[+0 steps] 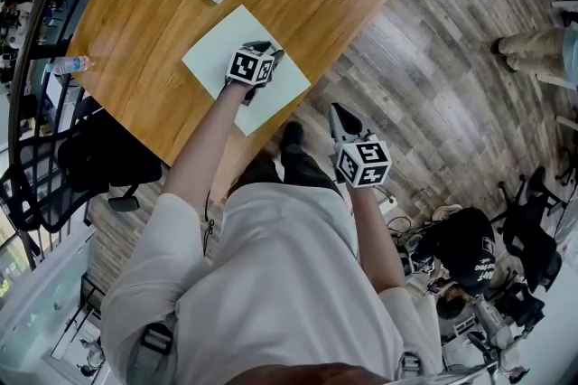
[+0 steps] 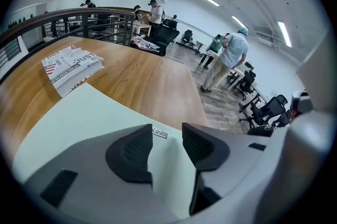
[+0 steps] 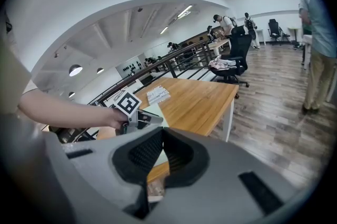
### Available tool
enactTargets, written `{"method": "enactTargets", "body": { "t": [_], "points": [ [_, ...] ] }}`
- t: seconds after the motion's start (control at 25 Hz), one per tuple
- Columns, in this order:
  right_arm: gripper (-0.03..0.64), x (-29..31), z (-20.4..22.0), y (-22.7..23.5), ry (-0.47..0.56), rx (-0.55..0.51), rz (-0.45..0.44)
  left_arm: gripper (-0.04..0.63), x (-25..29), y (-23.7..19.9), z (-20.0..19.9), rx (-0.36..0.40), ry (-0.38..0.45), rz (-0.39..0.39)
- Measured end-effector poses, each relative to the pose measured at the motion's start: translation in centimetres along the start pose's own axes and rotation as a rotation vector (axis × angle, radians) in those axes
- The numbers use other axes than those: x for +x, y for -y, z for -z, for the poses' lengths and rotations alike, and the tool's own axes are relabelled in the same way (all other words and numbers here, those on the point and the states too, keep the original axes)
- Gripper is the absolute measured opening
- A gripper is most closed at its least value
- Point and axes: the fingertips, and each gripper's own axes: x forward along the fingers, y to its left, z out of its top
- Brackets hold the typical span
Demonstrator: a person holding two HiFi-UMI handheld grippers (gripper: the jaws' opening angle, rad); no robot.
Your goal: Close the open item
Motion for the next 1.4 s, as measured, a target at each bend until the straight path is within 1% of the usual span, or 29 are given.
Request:
{"method": "enactTargets", "body": {
  "t": [0.08,0.16,0.32,0.48,0.72,0.88,1.04,1.2,1.32,1.4],
  "points": [
    [0.003,0.1,-0.3,-0.3,0.003,-0.007,-0.009,0.172,-0.3,0.1,-0.1,0.029,-0.001,0.002],
    [0.003,0.1,-0.6,-0.7,0.007,-0.018,-0.017,0.186,-0.8,0.3,-0.2,0.042,0.014,0.006],
    [0.003,0.1,-1.5,-1.2,0.015,-0.043,-0.029,0.186,-2.8,0.2,-1.3,0.032,0.085,-0.012],
    [0.003,0.2,-2.3,-2.3,0.014,-0.077,-0.049,0.186,-5.7,0.0,-2.1,0.039,0.135,-0.031],
    [0.003,0.3,-4.7,-5.5,0.049,-0.148,-0.092,0.186,-11.8,-0.1,-2.6,0.046,0.228,-0.058],
    [0.003,1.0,-6.3,-8.2,0.071,-0.197,-0.125,0.186,-16.7,-0.6,-2.7,0.026,0.326,-0.100],
    [0.003,0.7,-8.4,-11.0,0.137,-0.235,-0.129,0.186,-21.6,-0.8,-2.7,0.014,0.414,-0.121],
    [0.003,0.4,-9.3,-13.9,0.153,-0.262,-0.146,0.184,-26.2,-1.1,-1.9,0.013,0.467,-0.137],
    [0.003,0.3,-9.8,-15.7,0.156,-0.287,-0.157,0.184,-29.4,-1.2,-1.3,-0.004,0.516,-0.153],
    [0.003,0.2,-10.2,-16.8,0.165,-0.302,-0.161,0.182,-31.2,-1.3,-0.8,-0.009,0.533,-0.169]
  ]
}}
